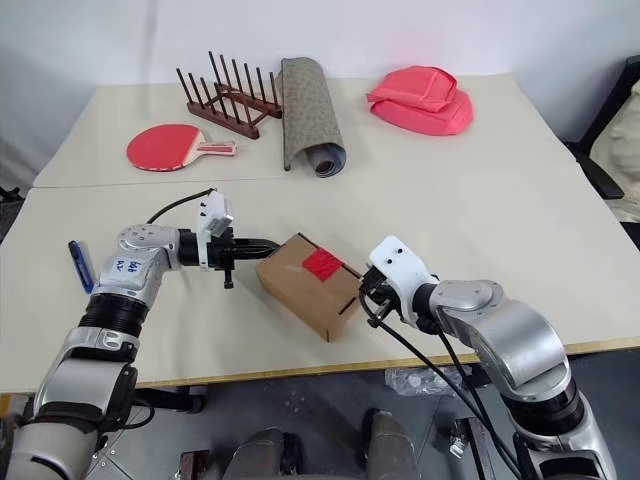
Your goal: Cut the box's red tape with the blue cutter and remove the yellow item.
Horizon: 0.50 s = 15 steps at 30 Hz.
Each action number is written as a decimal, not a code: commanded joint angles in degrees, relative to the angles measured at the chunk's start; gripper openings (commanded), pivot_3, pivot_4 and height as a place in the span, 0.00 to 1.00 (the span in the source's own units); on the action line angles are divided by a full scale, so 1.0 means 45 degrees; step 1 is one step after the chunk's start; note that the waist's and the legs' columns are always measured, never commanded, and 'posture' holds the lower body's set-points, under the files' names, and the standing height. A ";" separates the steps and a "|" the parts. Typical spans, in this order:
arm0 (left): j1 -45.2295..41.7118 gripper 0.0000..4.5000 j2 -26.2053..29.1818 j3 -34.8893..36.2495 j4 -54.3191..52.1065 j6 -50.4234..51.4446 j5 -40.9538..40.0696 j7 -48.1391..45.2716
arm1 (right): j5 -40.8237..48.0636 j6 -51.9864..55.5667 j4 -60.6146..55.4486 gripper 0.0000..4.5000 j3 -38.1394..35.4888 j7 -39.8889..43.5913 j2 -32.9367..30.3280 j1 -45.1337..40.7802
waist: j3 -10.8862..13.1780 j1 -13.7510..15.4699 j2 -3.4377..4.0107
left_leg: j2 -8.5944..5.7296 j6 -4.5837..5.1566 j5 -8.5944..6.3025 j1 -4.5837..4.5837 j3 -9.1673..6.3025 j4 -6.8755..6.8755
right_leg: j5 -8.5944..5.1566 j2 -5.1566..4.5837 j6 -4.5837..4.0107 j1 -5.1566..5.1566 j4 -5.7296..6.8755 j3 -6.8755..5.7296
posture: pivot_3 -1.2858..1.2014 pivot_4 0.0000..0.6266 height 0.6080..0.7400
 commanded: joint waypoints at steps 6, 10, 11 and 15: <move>-0.1069 0.00 -0.1155 -0.0026 0.1283 -0.1234 0.0443 0.0427 | -0.0248 -0.1570 0.1026 0.01 0.0003 0.0035 -0.0375 -0.0610 | 0.0001 -0.0006 -0.0004 | -0.0001 0.0001 -0.0001 -0.0002 0.0000 -0.0001 | 0.0001 0.0000 0.0001 0.0001 -0.0003 -0.0001 | 0.52 0.24 1.00; -0.1346 0.00 -0.1492 0.0000 0.1813 -0.1557 0.0555 0.0491 | -0.0522 -0.2456 0.1859 0.01 0.0197 0.0208 -0.0725 -0.0795 | 0.0003 -0.0037 -0.0006 | -0.0001 0.0001 0.0000 -0.0002 0.0000 -0.0005 | 0.0001 0.0001 0.0001 0.0001 -0.0004 -0.0003 | 0.52 0.24 1.00; -0.1399 0.00 -0.1597 -0.0002 0.1922 -0.1613 0.0574 0.0508 | -0.0654 -0.2767 0.2220 0.01 0.0270 0.0293 -0.0850 -0.0918 | 0.0003 -0.0041 -0.0006 | -0.0001 0.0001 -0.0001 -0.0002 0.0000 -0.0005 | 0.0001 0.0001 0.0001 0.0001 -0.0004 -0.0003 | 0.52 0.24 1.00; -0.1414 0.00 -0.1698 -0.0044 0.2003 -0.1701 0.0698 0.0422 | -0.0853 -0.3308 0.2785 0.01 0.0437 0.0584 -0.1146 -0.1150 | 0.0004 -0.0048 -0.0007 | 0.0000 0.0001 0.0000 -0.0001 0.0002 -0.0007 | 0.0001 0.0001 0.0002 0.0001 -0.0005 -0.0003 | 0.52 0.24 1.00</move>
